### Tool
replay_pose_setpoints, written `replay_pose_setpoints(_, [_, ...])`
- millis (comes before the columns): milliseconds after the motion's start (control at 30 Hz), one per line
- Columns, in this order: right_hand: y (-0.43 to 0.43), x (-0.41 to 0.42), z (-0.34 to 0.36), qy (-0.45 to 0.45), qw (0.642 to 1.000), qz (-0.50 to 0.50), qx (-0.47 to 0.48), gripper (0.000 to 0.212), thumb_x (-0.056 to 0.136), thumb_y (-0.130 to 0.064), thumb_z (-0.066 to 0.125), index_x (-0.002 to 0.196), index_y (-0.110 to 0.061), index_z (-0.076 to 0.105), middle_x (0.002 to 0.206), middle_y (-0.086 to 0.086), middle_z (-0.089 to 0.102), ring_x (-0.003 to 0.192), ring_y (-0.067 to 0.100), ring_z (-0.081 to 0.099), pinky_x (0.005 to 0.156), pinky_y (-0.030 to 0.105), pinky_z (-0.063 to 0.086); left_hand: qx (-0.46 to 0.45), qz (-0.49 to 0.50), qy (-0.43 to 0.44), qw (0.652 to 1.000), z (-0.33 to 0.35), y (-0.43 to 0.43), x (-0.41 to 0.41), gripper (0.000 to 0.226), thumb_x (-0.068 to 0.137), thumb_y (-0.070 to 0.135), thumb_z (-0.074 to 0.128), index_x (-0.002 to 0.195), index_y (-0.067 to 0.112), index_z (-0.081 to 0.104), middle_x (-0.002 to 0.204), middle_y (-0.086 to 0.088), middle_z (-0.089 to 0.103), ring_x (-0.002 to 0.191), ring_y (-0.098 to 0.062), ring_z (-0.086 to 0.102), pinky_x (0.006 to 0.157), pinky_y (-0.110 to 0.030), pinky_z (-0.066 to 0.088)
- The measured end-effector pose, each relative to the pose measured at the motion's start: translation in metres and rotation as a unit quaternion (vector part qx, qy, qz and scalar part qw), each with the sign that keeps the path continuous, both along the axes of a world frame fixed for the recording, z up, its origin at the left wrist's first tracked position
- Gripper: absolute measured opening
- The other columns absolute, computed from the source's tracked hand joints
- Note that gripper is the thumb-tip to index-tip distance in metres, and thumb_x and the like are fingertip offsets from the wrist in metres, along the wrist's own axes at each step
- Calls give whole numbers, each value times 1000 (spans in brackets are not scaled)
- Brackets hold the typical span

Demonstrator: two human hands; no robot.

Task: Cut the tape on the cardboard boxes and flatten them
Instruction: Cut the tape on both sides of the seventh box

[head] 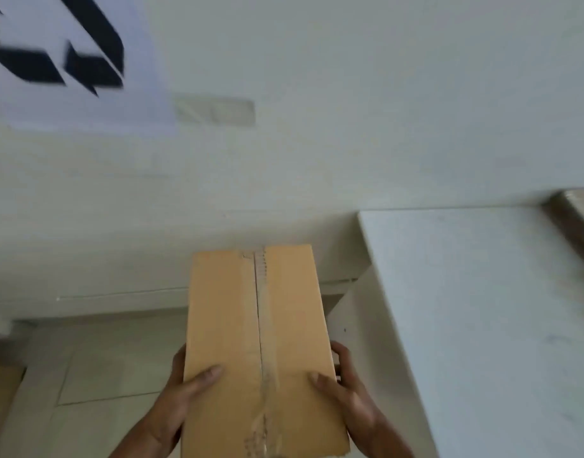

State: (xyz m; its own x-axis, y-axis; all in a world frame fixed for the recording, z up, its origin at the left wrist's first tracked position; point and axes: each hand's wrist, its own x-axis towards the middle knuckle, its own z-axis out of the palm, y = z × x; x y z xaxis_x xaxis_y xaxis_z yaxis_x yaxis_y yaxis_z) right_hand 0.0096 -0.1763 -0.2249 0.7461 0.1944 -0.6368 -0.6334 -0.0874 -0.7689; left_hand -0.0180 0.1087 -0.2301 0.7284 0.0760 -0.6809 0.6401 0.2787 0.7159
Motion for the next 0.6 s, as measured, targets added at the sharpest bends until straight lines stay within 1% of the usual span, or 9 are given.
replay_pose_setpoints(33, [-4, -7, 27, -11, 1000, -6, 15, 87, 56, -50, 85, 132, -38, 45, 118, 13, 64, 101, 28, 69, 80, 43, 60, -15, 0, -18, 1000, 26, -4, -4, 96, 56, 27, 95, 138, 25, 46, 126, -17, 65, 105, -39, 67, 76, -46, 55])
replay_pose_setpoints(67, [-10, -13, 53, -24, 999, -14, 26, 84, 58, -48, 86, 131, -39, 46, 120, 12, 64, 104, 29, 68, 82, 46, 59, -27, -1, -31, 999, 51, -8, -7, 86, 63, 20, 90, 137, 26, 47, 126, -17, 66, 106, -40, 67, 78, -48, 55])
replay_pose_setpoints(100, [-17, -18, 75, -37, 998, -23, 34, 82, 61, -47, 87, 131, -40, 46, 123, 12, 63, 106, 31, 67, 84, 50, 58, -36, -8, -45, 998, 73, -13, -9, 81, 65, 21, 87, 136, 27, 49, 124, -16, 68, 105, -40, 68, 79, -49, 56])
replay_pose_setpoints(133, [-25, -22, 97, -48, 998, -31, 37, 80, 62, -48, 88, 131, -42, 47, 125, 13, 62, 108, 33, 66, 85, 53, 58, -42, -19, -59, 997, 93, -19, -11, 80, 64, 27, 86, 135, 28, 50, 122, -15, 70, 104, -39, 70, 80, -50, 56])
replay_pose_setpoints(233, [-59, -31, 154, -83, 994, -59, 32, 80, 62, -51, 88, 131, -42, 48, 128, 15, 56, 110, 34, 66, 86, 54, 57, -66, -63, -92, 992, 140, -47, -9, 94, 51, 42, 89, 135, 26, 51, 119, -12, 72, 104, -36, 71, 82, -53, 58])
replay_pose_setpoints(367, [-128, -42, 204, -110, 988, -108, 28, 82, 63, -44, 89, 134, -32, 49, 125, 17, 64, 107, 38, 67, 89, 61, 54, -89, -117, -133, 980, 177, -113, -2, 99, 52, 47, 90, 139, 34, 45, 127, -10, 68, 111, -34, 69, 91, -57, 56])
replay_pose_setpoints(467, [-188, -55, 221, -111, 983, -141, 26, 74, 70, -37, 84, 135, -25, 50, 121, 15, 68, 108, 40, 67, 91, 62, 53, -111, -154, -147, 971, 183, -173, -2, 99, 57, 47, 92, 142, 36, 43, 129, -9, 67, 114, -34, 67, 96, -58, 53])
replay_pose_setpoints(567, [-252, -64, 218, -94, 982, -163, 21, 68, 74, -36, 80, 135, -23, 52, 121, 16, 69, 108, 40, 67, 92, 60, 53, -108, -168, -138, 970, 177, -240, -3, 101, 58, 51, 93, 144, 37, 41, 127, -5, 69, 112, -31, 69, 94, -56, 55])
replay_pose_setpoints(600, [-273, -66, 213, -86, 982, -166, 21, 68, 74, -36, 79, 135, -23, 53, 121, 17, 69, 108, 40, 67, 92, 60, 53, -104, -166, -130, 972, 173, -262, -4, 102, 57, 52, 93, 144, 35, 41, 125, -5, 70, 110, -31, 69, 93, -55, 56])
